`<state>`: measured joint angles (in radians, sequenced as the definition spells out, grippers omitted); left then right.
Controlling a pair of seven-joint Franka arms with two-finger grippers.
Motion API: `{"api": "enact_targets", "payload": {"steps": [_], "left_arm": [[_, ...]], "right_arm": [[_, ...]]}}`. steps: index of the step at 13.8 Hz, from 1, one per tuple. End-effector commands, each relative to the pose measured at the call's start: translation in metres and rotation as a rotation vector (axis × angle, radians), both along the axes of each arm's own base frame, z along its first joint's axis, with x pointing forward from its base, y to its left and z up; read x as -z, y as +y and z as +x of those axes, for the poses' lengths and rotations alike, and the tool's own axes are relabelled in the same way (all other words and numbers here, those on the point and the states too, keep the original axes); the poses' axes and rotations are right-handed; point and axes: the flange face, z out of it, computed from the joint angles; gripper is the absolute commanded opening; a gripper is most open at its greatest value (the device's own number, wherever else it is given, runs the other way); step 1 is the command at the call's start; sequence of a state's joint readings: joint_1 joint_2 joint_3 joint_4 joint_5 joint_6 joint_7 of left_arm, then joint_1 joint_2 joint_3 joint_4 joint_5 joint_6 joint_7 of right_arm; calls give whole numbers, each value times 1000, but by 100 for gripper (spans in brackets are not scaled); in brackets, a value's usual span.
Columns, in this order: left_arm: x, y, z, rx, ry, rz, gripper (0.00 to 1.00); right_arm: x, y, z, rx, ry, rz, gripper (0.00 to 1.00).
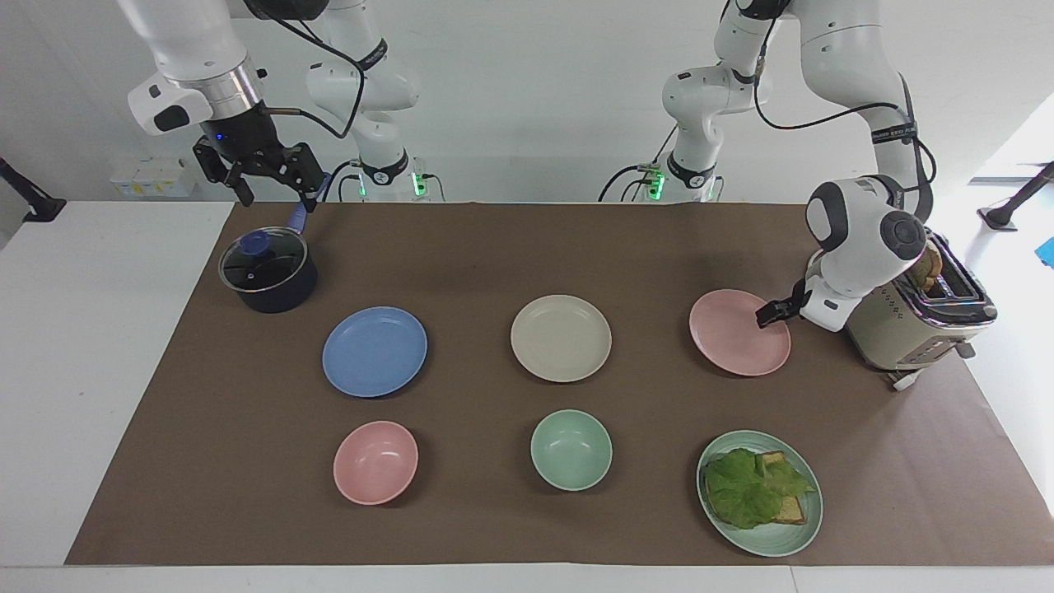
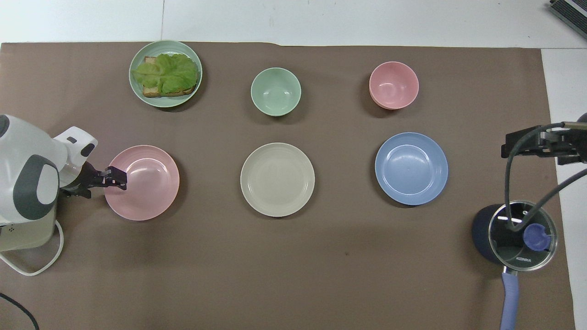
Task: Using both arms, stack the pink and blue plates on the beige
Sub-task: 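Reach the left gripper to the pink plate rim and grasp it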
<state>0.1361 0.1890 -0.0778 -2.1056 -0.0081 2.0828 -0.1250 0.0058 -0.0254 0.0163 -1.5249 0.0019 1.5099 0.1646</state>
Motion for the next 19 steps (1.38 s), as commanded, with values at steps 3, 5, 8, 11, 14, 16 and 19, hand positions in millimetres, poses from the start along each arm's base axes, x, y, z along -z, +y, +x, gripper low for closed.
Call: {"api": "enact_targets", "payload": {"steps": [3, 5, 8, 11, 14, 16, 19], "left_arm": [[-1, -5, -17, -31, 32, 3, 42], [-2, -6, -16, -27, 30, 4, 0], [-2, -6, -16, -24, 44, 2, 0], [-4, -6, -19, -24, 88, 0, 0], [-36, -8, -8, -13, 140, -5, 0], [-63, -20, 2, -26, 165, -47, 0], [-94, -47, 11, -38, 162, -137, 0]], "right_arm": [[-2, -3, -4, -12, -5, 24, 100], [-2, -3, -4, -11, -5, 24, 100], [-2, -3, -4, -12, -5, 24, 100], [-2, -3, -4, -11, -5, 24, 100], [-2, -3, -4, -11, -5, 24, 100], [-2, -3, -4, -12, -5, 24, 100], [-2, -3, -4, -11, -6, 24, 100]]}}
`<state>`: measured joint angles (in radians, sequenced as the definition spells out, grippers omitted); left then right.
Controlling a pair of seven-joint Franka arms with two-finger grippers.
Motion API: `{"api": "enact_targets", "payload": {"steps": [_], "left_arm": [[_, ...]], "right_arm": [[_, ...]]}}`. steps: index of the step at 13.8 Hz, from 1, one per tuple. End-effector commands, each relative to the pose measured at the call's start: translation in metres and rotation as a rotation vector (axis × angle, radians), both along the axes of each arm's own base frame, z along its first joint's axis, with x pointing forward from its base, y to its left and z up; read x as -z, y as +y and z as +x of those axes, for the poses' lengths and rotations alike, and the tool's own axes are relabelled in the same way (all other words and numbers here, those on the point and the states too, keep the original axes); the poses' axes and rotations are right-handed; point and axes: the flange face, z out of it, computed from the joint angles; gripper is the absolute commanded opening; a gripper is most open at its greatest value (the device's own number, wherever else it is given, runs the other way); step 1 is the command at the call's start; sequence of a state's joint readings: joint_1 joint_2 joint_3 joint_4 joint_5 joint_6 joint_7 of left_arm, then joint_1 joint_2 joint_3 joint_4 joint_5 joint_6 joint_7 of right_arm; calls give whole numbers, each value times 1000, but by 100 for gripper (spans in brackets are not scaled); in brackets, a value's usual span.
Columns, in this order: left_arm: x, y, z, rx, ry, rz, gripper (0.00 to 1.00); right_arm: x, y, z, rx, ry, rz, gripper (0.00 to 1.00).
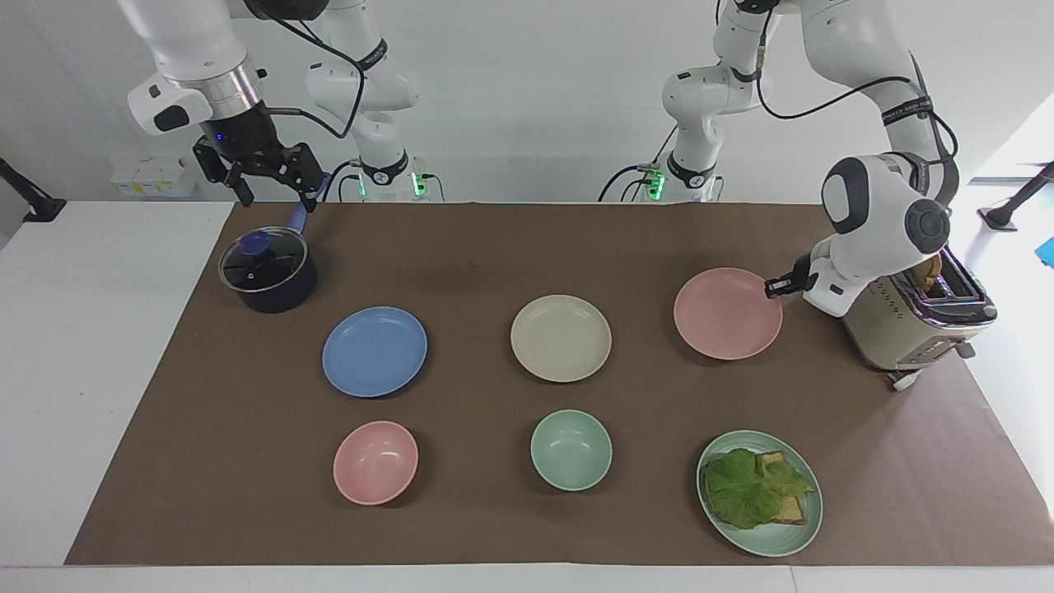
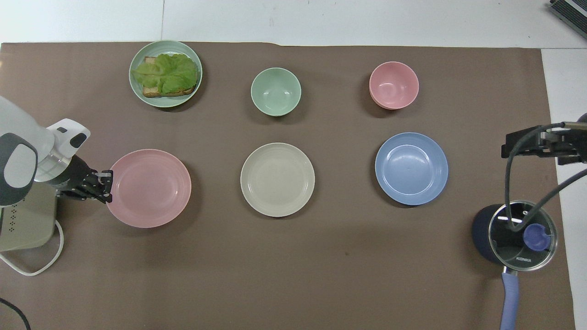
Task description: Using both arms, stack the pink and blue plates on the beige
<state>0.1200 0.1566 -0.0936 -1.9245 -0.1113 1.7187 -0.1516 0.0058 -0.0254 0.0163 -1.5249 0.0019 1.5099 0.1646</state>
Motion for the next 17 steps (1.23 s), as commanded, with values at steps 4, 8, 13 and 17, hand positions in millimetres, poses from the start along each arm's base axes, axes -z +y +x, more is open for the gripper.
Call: {"api": "enact_targets", "payload": {"steps": [4, 8, 13, 17], "left_arm": [[-38, -85, 7, -41, 6, -46, 0], [-29, -195, -5, -23, -75, -65, 0], [32, -274, -30, -70, -165, -95, 0], [37, -289, -36, -51, -183, -104, 37]], "right_arm": [[-2, -3, -4, -12, -5, 24, 100], [-2, -3, -4, -12, -5, 24, 100], [-2, -3, -4, -11, -6, 24, 100], [-2, -3, -4, -12, -6, 24, 100]]}}
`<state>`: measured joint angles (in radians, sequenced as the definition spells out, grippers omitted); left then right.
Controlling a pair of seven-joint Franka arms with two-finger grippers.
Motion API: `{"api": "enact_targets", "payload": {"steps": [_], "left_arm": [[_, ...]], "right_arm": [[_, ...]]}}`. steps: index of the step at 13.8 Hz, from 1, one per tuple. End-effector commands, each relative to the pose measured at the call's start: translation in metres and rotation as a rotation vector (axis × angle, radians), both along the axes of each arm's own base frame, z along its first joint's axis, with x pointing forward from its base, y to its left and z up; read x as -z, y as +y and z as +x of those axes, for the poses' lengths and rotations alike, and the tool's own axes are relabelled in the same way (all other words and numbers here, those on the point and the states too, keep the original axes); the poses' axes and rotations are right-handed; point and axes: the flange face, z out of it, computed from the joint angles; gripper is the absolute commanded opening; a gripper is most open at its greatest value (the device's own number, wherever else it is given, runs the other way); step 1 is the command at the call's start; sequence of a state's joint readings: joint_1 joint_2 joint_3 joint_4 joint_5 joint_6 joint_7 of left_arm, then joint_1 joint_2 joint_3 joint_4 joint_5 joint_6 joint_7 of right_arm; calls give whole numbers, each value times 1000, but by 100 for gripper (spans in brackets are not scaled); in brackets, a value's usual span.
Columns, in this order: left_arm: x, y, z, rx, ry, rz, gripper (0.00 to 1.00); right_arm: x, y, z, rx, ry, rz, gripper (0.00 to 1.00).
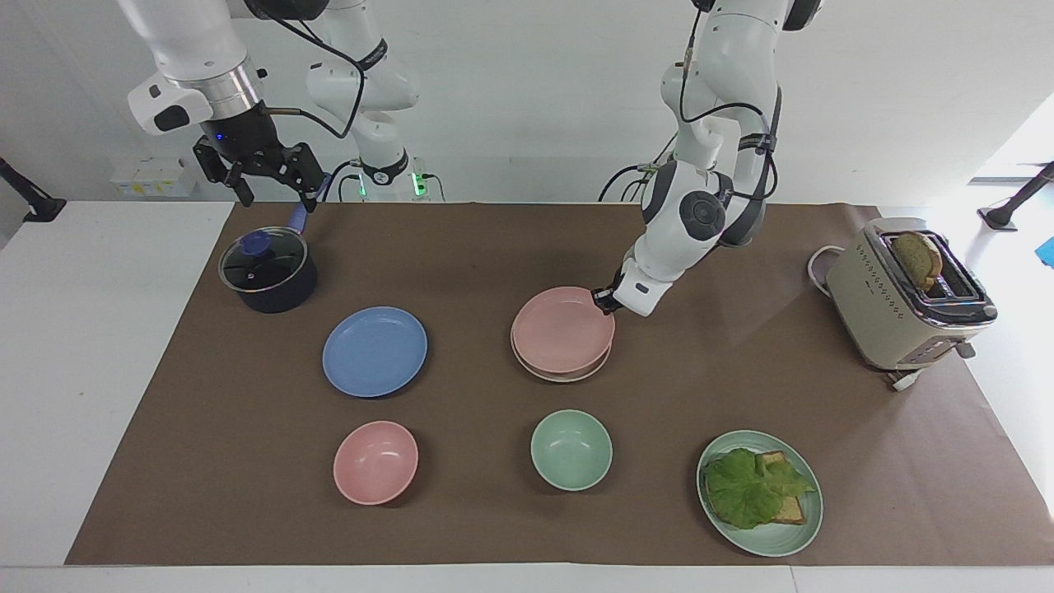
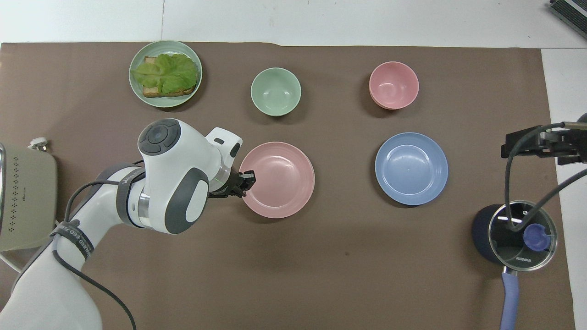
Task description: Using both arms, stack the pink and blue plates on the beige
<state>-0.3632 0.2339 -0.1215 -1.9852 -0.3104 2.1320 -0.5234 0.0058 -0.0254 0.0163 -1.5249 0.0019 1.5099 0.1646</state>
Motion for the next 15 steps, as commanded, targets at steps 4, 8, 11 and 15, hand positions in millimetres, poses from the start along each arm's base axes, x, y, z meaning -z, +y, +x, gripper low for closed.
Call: {"api": "enact_targets", "payload": {"steps": [4, 8, 11, 15], "left_arm": [[-10, 12, 8, -23, -26, -20, 100], [-26, 116, 56, -89, -54, 0, 100], [-55, 183, 81, -15, -123, 106, 100], [-112, 252, 98, 132, -161, 136, 100]], "right_arm": [[-2, -3, -4, -12, -5, 24, 100], [-2, -3, -4, -11, -5, 24, 100], [-2, -3, -4, -11, -5, 24, 100], [-2, -3, -4, -11, -5, 24, 100]]}}
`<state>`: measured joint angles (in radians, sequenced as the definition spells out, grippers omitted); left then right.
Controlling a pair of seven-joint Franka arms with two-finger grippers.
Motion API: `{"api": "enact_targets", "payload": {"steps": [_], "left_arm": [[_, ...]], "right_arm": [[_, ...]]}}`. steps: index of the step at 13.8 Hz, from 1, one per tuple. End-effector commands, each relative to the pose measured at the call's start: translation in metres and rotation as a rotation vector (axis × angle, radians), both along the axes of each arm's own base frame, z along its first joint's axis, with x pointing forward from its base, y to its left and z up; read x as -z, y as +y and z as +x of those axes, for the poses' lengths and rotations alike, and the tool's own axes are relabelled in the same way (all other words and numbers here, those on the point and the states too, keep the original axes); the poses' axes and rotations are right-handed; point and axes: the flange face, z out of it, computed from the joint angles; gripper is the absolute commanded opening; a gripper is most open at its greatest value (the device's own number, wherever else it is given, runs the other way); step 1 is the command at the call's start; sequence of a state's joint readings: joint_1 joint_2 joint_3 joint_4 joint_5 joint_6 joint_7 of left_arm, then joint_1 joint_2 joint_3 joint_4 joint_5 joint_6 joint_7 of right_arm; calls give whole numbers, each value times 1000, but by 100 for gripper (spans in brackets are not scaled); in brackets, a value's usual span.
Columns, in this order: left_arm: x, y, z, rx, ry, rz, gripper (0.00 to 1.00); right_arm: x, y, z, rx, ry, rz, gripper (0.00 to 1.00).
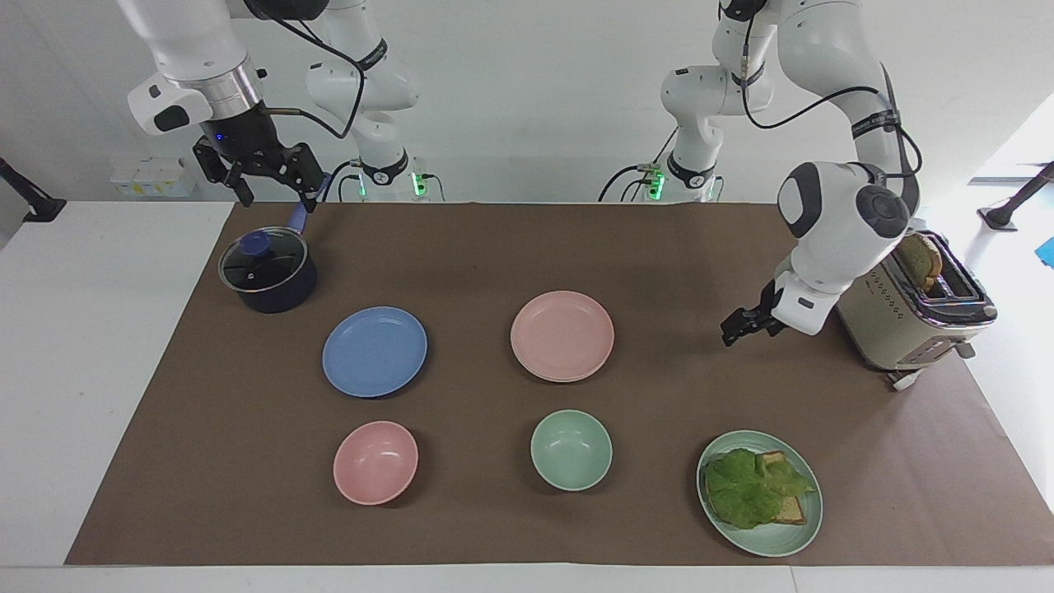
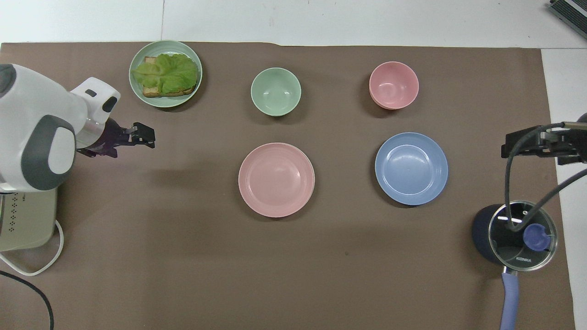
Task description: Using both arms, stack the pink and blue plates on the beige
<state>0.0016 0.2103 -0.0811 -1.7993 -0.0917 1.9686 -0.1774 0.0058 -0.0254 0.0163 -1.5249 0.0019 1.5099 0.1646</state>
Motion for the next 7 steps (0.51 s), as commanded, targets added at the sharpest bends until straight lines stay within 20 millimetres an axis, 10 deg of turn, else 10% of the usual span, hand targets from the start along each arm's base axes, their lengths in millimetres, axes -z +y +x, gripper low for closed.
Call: {"api": "enact_targets", "payload": {"steps": [1, 7], "left_arm": [[-48, 32, 4, 89, -16, 29, 100], [-136, 20, -15, 134, -66, 62, 100]], "right_arm": [[-2, -3, -4, -11, -5, 24, 100], [-2, -3, -4, -11, -6, 24, 100]]}}
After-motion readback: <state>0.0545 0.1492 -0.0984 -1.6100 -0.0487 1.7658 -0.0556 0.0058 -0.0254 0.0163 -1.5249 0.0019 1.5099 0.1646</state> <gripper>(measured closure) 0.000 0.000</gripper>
